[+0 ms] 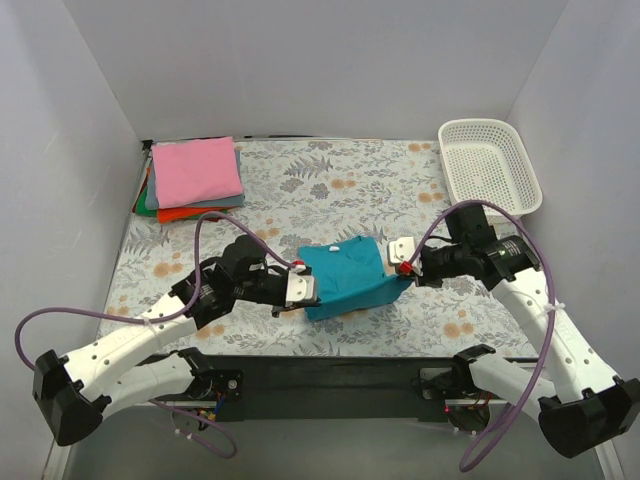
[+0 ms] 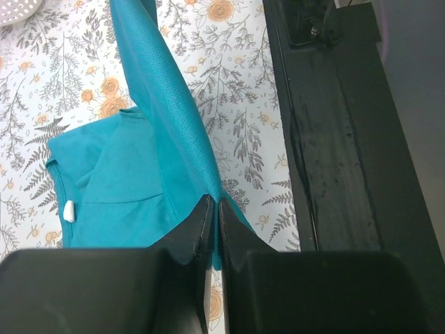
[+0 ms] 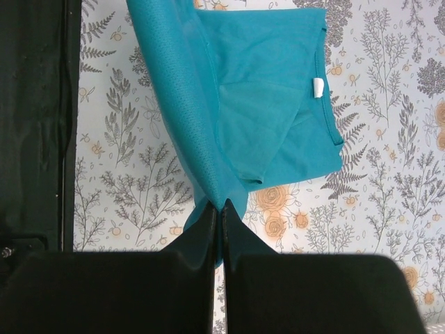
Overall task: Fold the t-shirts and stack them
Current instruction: Fold the tshirt
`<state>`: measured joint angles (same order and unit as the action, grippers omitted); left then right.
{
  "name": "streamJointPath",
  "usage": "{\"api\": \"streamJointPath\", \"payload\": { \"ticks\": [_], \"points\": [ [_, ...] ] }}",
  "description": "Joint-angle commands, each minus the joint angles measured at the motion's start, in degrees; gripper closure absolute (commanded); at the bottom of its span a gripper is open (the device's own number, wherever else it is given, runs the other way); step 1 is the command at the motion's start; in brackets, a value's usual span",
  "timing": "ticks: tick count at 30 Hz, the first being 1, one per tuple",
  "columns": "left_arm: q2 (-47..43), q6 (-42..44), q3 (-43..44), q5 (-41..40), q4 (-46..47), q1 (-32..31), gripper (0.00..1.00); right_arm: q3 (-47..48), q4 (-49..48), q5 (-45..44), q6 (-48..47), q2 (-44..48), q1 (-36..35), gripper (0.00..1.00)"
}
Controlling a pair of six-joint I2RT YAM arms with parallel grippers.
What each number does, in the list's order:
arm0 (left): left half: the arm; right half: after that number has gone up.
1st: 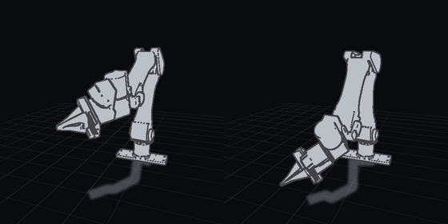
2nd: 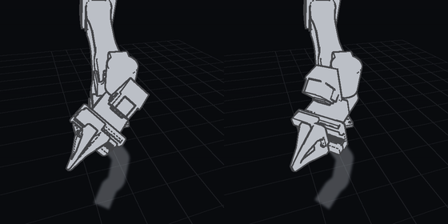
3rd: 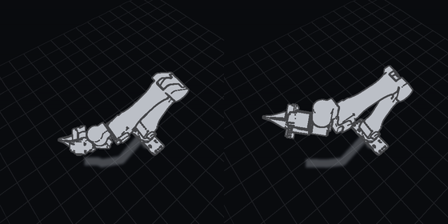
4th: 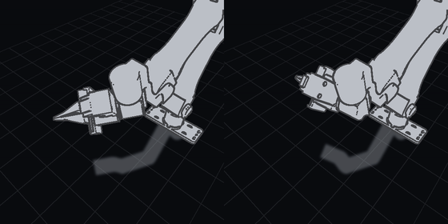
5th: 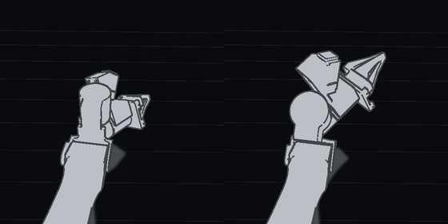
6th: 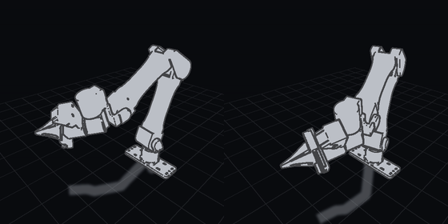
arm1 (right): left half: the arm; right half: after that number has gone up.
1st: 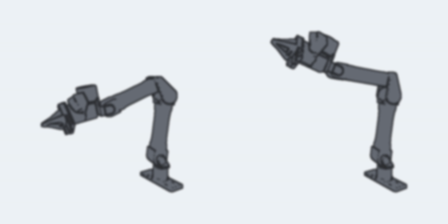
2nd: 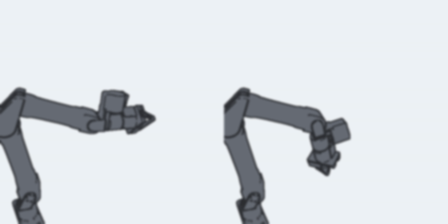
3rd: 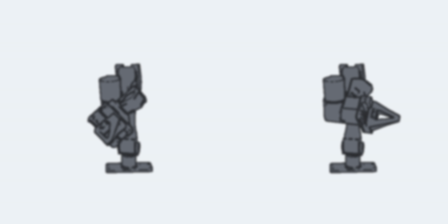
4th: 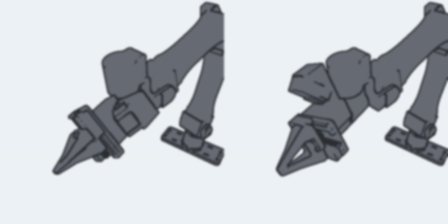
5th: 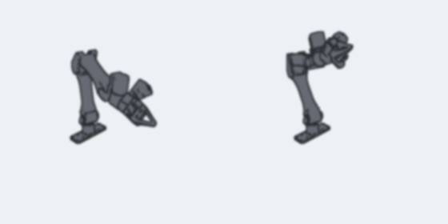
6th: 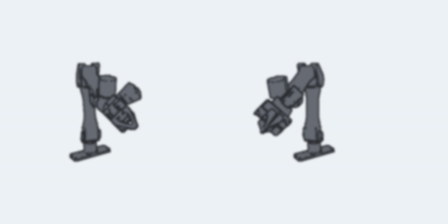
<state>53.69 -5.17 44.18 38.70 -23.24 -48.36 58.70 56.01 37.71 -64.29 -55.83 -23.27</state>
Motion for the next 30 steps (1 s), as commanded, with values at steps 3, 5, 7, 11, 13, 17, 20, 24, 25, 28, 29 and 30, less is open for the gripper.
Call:
{"api": "streamJointPath", "payload": {
  "ticks": [3, 5, 7, 11, 13, 17, 20, 24, 25, 28, 29, 30],
  "points": [
    [0.88, 0.07, -1.73, -1.61, 4.87, 1.07, 1.0, 4.23, -1.25, -0.27, -1.45, -4.27, 0.33, 0.99],
    [2.72, 0.25, -1.03, -0.91, 5.84, 2.82, 1.0, 5.37, -1.51, -0.62, -1.71, -5.77, 0.33, 0.99],
    [3.7, 0.25, -0.68, -0.47, 6.72, 5.19, 1.0, 6.16, -2.13, -0.62, -1.89, -7.87, 0.33, 0.99],
    [5.28, 0.51, -0.76, 4.17, 10.57, 10.73, 1.0, 8.18, -3.18, -0.45, -2.42, -11.48, 0.24, 0.99],
    [6.51, 0.34, -0.59, 5.5, 11.73, 13.45, 1.0, 9.06, -3.62, -0.45, -2.59, -13.86, 0.33, 0.99],
    [9.49, -0.02, -0.24, 7.18, 15.06, 16.89, 1.0, 11.7, -4.94, -0.36, -2.59, -18.07, 0.85, 0.99],
    [12.66, -0.37, 0.02, 8.06, 18.31, 19.17, 1.0, 14.6, -6.17, -0.45, -1.72, -22.38, 1.64, 0.99],
    [16.61, -1.68, 1.17, 9.11, 22.62, 22.34, 1.0, 19.08, -7.75, -0.01, -0.05, -29.57, 3.22, 0.99],
    [17.58, -2.12, 1.6, 9.29, 22.89, 23.47, 1.0, 20.74, -7.84, -0.18, 0.74, -30.73, 3.49, 0.99],
    [21.62, -3.18, 3.62, 9.47, 27.02, 25.58, 1.0, 23.47, -8.63, -0.36, 2.15, -35.12, 4.63, 0.99],
    [24.33, -3.88, 4.41, 9.29, 27.89, 26.03, 1.0, 24.09, -9.07, -0.45, 2.68, -36.18, 5.07, 0.99],
    [25.66, -4.32, 5.12, 9.29, 28.25, 26.99, 1.0, 24.88, -9.34, -0.62, 3.12, -38.36, 5.25, 0.99]
  ]
}}
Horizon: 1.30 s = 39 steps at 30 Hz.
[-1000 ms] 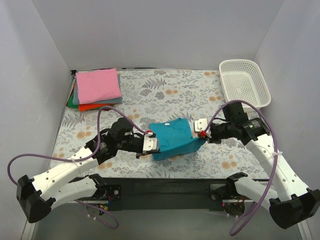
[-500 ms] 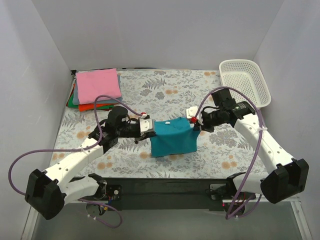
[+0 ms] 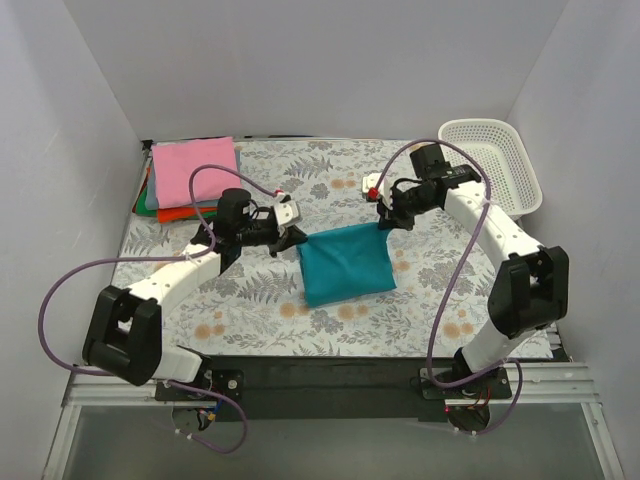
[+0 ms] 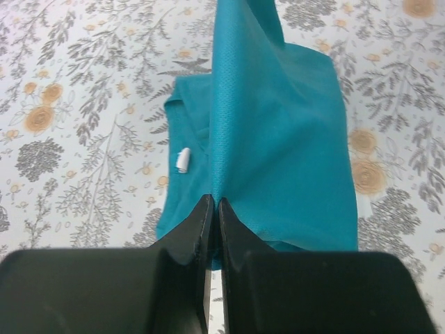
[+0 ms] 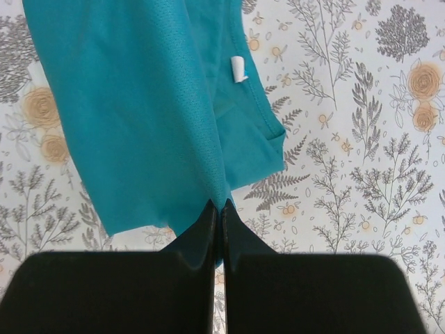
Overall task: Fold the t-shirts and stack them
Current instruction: Fold the tshirt
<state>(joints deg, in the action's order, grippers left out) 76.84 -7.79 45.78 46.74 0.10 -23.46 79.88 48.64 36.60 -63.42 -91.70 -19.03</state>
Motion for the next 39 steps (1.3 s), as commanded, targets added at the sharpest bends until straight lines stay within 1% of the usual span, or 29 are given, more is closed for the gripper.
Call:
{"api": "streamJointPath", "payload": {
  "ticks": [1, 2, 5, 10, 12, 13, 14, 15, 16, 17, 18, 19, 20, 21, 22, 23, 24, 25, 26, 28, 29, 30, 31, 32, 33, 34, 36, 37, 39],
  "points": [
    [3.75, -2.14, 4.66, 1.42, 5.35, 2.63, 1.0, 5.01, -2.41, 0.32, 2.86, -3.65, 1.18, 0.99],
    [6.28, -2.84, 5.1, 1.42, 6.31, 3.16, 1.0, 5.64, -2.93, 0.31, 3.38, -4.62, 1.36, 0.99],
    [9.11, -3.89, 5.72, 1.34, 8.24, 4.48, 1.0, 8.44, -4.43, -0.12, 5.57, -9.01, 1.45, 0.99],
    [14.03, -5.12, 5.99, 0.81, 8.78, 5.53, 1.0, 12.67, -4.96, -0.39, 7.34, -16.66, 1.54, 0.99],
    [15.88, -6.26, 7.03, -0.94, 8.34, 5.62, 1.0, 14.16, -5.4, -1.09, 8.83, -19.46, 1.45, 0.99],
    [18.24, -7.66, 7.83, -2.43, 8.25, 5.53, 1.0, 14.51, -5.66, -1.44, 9.45, -20.26, 1.45, 0.98],
    [19.56, -8.81, 8.88, -3.66, 7.12, 5.62, 0.96, 14.69, -6.36, -2.4, 10.32, -20.97, 1.54, 0.94],
    [20.88, -9.86, 10.02, -6.02, 6.33, 5.62, 0.8, 14.17, -8.8, -3.11, 11.64, -21.67, 1.45, 0.91],
    [23.68, -13.18, 12.82, -7.18, 5.45, 5.53, 0.69, 13.38, -10.83, -4.07, 15.04, -21.77, 1.54, 0.71],
    [24.75, -14.78, 14.32, -8.23, 3.26, 5.53, 0.61, 12.59, -13.11, -7.04, 17.6, -21.59, 1.45, 0.62],
    [25.55, -17.23, 16.69, -13.03, 2.89, 5.53, 0.34, 10.32, -18.27, -8.63, 21.63, -20.63, 1.36, 0.47],
    [25.9, -20.04, 17.58, -15.69, 2.8, 5.62, 0.29, 9.17, -20.67, -10.48, 24.11, -19.84, 1.36, 0.39],
    [25.64, -24.59, 18.63, -17.89, 1.58, 5.62, 0.28, 8.11, -23.39, -14.67, 26.13, -18.96, 1.53, 0.32],
    [25.12, -26.21, 19.43, -19.57, 0.88, 5.71, 0.26, 6.8, -25.42, -16.45, 27.89, -17.13, 1.62, 0.22],
    [24.24, -28.05, 20.31, -22.28, 0.35, 5.71, 0.25, 5.04, -28.22, -18.13, 30.69, -16.24, 1.8, 0.02],
    [22.06, -31.55, 20.4, -22.92, -2.1, 5.71, 0.24, 4.16, -28.69, -17.27, 31.77, -15.45, 2.67, 0.02],
    [20.91, -32.89, 20.32, -23.27, -3.16, 5.71, 0.24, 3.28, -28.87, -15.7, 32.82, -13.7, 3.29, 0.02],
    [19.68, -34.64, 20.05, -22.93, -4.31, 5.8, 0.24, 2.14, -29.39, -11.33, 33.79, -12.81, 3.82, 0.02],
    [17.84, -37.88, 18.92, -21.7, -6.58, 5.8, 0.24, -0.57, -29.39, -8.68, 35.1, -11.32, 4.95, 0.02],
    [15.9, -41.5, 16.55, -19.6, -8.26, 5.8, 0.23, -3.13, -29.57, -4.63, 37.48, -10.26, 5.93, 0.02],
    [15.02, -43.17, 13.05, -17.23, -8.71, 5.8, 0.24, -4.8, -28.96, 0.7, 40.1, -9.99, 7.06, 0.02],
    [13.35, -48.06, 11.28, -16.95, -8.54, 5.71, 0.23, -5.86, -28.61, 3.62, 41.17, -9.47, 7.86, 0.02],
    [12.73, -50.46, 9.61, -16.95, -8.27, 5.71, 0.23, -6.83, -28.52, 8.44, 42.4, -9.29, 8.56, 0.02],
    [12.11, -52.83, 7.76, -16.25, -7.58, 5.71, 0.24, -7.88, -28.43, 10.92, 43.11, -8.94, 9.61, 0.02],
    [11.76, -57.12, 4.87, -15.46, -6.87, 5.8, 0.23, -10.16, -28.6, 12.78, 44.16, -8.41, 10.14, 0.02],
    [11.76, -59.25, 3.54, -15.37, -5.91, 5.8, 0.23, -11.14, -29.21, 14.62, 44.78, -8.15, 10.32, 0.03],
    [12.28, -63.2, 1.08, -15.45, -4.33, 5.71, 0.23, -13.07, -30.88, 15.52, 46.79, -8.49, 10.33, 0.07],
    [12.98, -63.92, 0.63, -15.54, -3.53, 5.8, 0.24, -13.34, -31.5, 15.61, 47.5, -8.84, 10.33, 0.15],
    [13.95, -65.59, -0.25, -15.54, -0.46, 5.8, 0.24, -12.04, -31.94, 15.96, 48.73, -10.86, 10.33, 0.23]
  ]
}}
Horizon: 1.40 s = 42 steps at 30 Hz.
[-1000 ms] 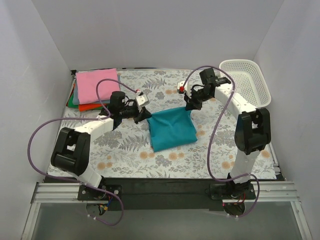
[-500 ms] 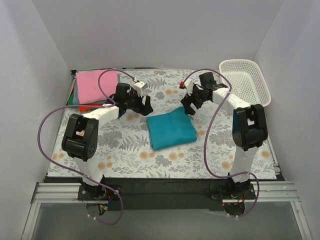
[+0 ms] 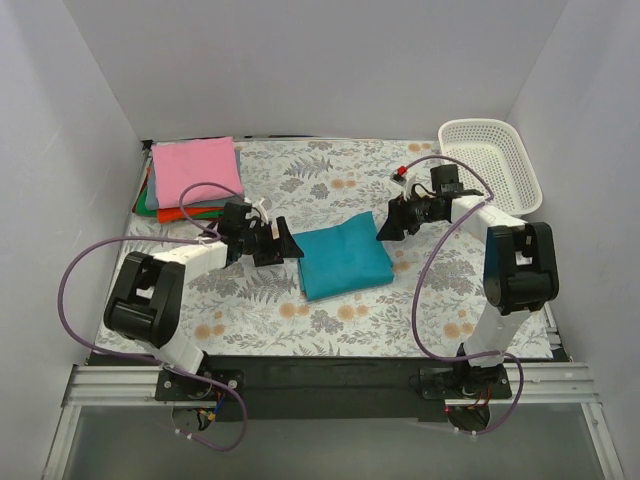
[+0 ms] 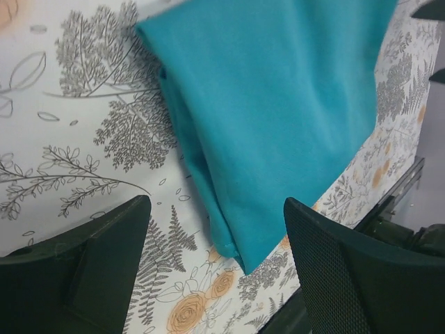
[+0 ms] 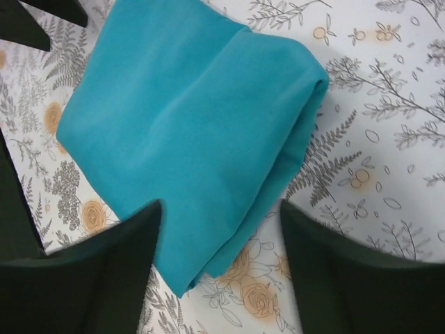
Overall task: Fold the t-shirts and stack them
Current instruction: Fold the tshirt, then neatly place the folded tshirt to the corner
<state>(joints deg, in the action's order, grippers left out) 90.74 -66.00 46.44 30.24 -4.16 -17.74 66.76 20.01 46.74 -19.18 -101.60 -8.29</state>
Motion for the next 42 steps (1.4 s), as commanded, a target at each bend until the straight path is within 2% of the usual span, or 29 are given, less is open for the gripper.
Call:
{"api": "streamJointPath", "payload": {
  "ticks": [1, 3, 6, 8, 10, 12, 15, 16, 18, 22, 32, 36, 41, 42],
  "points": [
    [1.27, -8.09, -0.82, 1.05, 5.64, 0.07, 0.24, 1.87, -3.31, 5.38, 5.46, -1.75, -0.41, 0.41],
    [2.94, -8.97, 0.23, 1.31, 6.18, 0.07, 0.25, 4.32, -2.96, 5.81, 6.26, -4.21, -0.41, 0.64],
    [6.11, -9.85, 1.55, 1.75, 6.01, -0.02, 0.26, 5.48, -2.79, 5.29, 6.52, -4.57, -0.41, 0.75],
    [8.47, -10.2, 2.87, 1.05, 4.78, 0.07, 0.26, 6.45, -2.78, 6.95, 6.61, -4.74, -0.41, 0.86],
    [10.33, -10.29, 3.83, 0.7, 2.86, 0.07, 0.28, 6.98, -2.52, 10.36, 6.87, -5.45, -0.49, 0.92],
    [13.3, -11.17, 5.85, -0.62, 0.92, -0.02, 0.29, 7.68, -2.61, 11.09, 8.1, -7.11, -1.11, 0.94],
    [16.04, -11.78, 8.05, -2.64, -2.6, -0.1, 0.3, 9.08, -4.01, 3.21, 14.05, -10.27, -2.78, 0.92],
    [16.31, -11.96, 8.23, -3.08, -3.21, -0.02, 0.31, 9.44, -5.06, -4.04, 16.87, -11.24, -3.04, 0.89],
    [16.49, -12.57, 8.15, -4.39, -3.66, -0.02, 0.31, 11.62, -5.07, -8.06, 21.52, -14.84, -2.96, 0.92],
    [16.75, -12.49, 8.32, -4.58, -4.27, -0.19, 0.31, 11.46, -4.81, -15.17, 23.31, -17.31, -2.6, 0.95],
    [21.32, -13.19, 12.18, -5.98, -6.64, -1.77, 0.36, 11.64, -1.64, -17.12, 22.52, -20.83, -2.69, 0.96],
    [23.69, -13.72, 12.63, -7.56, -7.18, -2.3, 0.42, 11.64, -1.11, -17.91, 22.52, -21.27, -2.69, 0.97],
    [24.57, -13.46, 12.54, -6.52, -6.39, -3.09, 0.55, 11.81, -0.68, -18.09, 22.61, -21.53, -2.69, 0.98],
    [24.75, -13.54, 12.28, -4.33, -5.51, -3.35, 0.63, 11.99, -0.5, -18.0, 22.69, -21.62, -2.6, 0.98]
  ]
}}
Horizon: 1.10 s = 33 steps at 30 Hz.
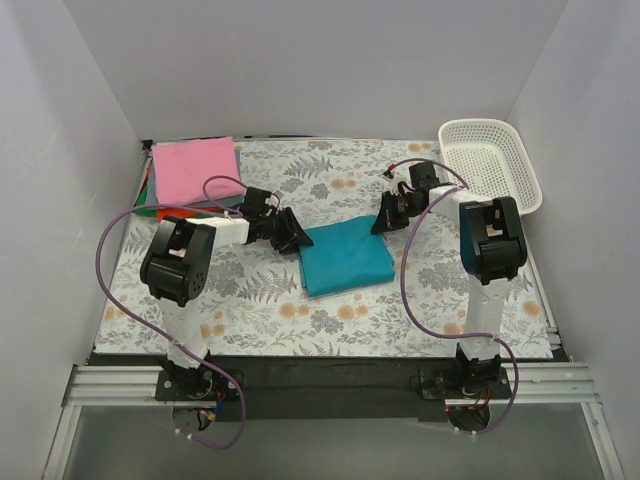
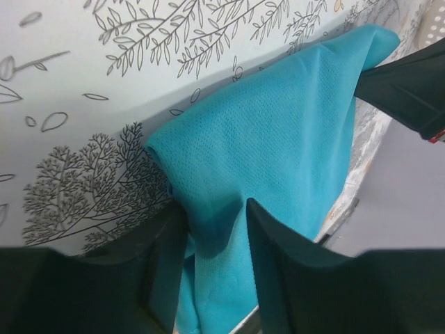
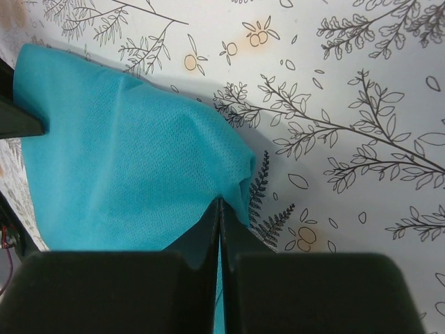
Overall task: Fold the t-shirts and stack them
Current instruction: Neatly place the folded tshirt to the corner
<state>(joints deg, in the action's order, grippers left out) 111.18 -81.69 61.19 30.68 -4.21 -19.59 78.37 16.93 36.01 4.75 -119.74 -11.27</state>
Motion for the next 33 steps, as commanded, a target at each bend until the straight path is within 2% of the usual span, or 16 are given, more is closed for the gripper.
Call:
{"api": "streamJointPath", "payload": {
  "ticks": [1, 2, 5, 6, 9, 12, 15, 16, 17, 18, 21, 24, 25, 26, 30, 33],
  "points": [
    [4.57, 2.24, -2.39, -3.44, -3.29, -1.5, 0.68, 0.47, 2.58, -7.1, -1.15, -3.57, 0.28, 0.98],
    [4.66, 1.98, -2.65, -1.69, -1.52, -1.5, 0.72, 0.38, 2.58, -7.01, -1.24, -3.57, 0.28, 0.98],
    [5.36, 0.75, -3.09, 4.64, 5.68, -1.5, 0.98, 0.12, 2.67, -7.0, -1.24, -3.04, 0.19, 0.99],
    [5.54, 0.57, -2.83, 6.83, 6.57, -1.5, 1.0, -0.06, 2.76, -7.09, -1.41, -2.78, 0.19, 0.99],
    [3.45, 2.92, -1.95, 5.64, 5.71, -1.41, 1.0, -0.41, 2.76, -6.92, -2.11, -1.46, 0.19, 0.99],
    [-2.68, 10.39, -0.11, -3.14, -1.57, -1.41, 1.0, -0.5, 2.94, -5.52, -4.57, 1.26, 0.37, 0.98],
    [-9.19, 19.18, 1.83, -15.44, -8.35, -1.5, 1.0, 0.99, 5.3, -1.66, -13.52, 5.39, 0.37, 0.94],
    [-10.79, 21.64, 2.0, -22.0, -10.71, -1.5, 1.0, 2.13, 6.96, 1.66, -16.33, 7.49, 0.54, 0.85],
    [-12.2, 25.58, 2.0, -24.32, -11.34, -1.5, 1.0, 2.4, 10.11, 3.78, -23.06, 8.9, 0.72, 0.79],
    [-14.82, 27.79, 1.92, -26.44, -12.05, -1.5, 1.0, 2.14, 10.75, 4.68, -24.95, 10.48, 0.89, 0.67],
    [-19.39, 34.64, 1.3, -29.97, -12.49, -1.5, 1.0, -0.75, 11.11, 5.56, -30.48, 17.42, 1.25, 0.51],
    [-22.31, 39.57, 2.0, -32.35, -12.49, -1.5, 1.0, -4.7, 10.67, 5.82, -34.27, 24.1, 1.34, 0.43],
    [-24.15, 40.63, 2.44, -32.61, -12.49, -1.5, 1.0, -5.93, 9.97, 5.91, -34.63, 27.25, 1.34, 0.31],
    [-24.77, 41.52, 2.88, -33.13, -12.49, -1.41, 1.0, -7.43, 9.36, 6.09, -34.98, 28.76, 1.34, 0.02],
    [-27.06, 46.87, 7.09, -34.1, -13.02, -0.62, 1.0, -17.34, 2.44, 7.4, -36.57, 36.76, 1.95, 0.02],
    [-27.42, 50.22, 9.29, -36.03, -13.19, 0.17, 1.0, -21.84, -0.31, 14.76, -37.27, 39.93, 3.35, 0.02]
  ]
}}
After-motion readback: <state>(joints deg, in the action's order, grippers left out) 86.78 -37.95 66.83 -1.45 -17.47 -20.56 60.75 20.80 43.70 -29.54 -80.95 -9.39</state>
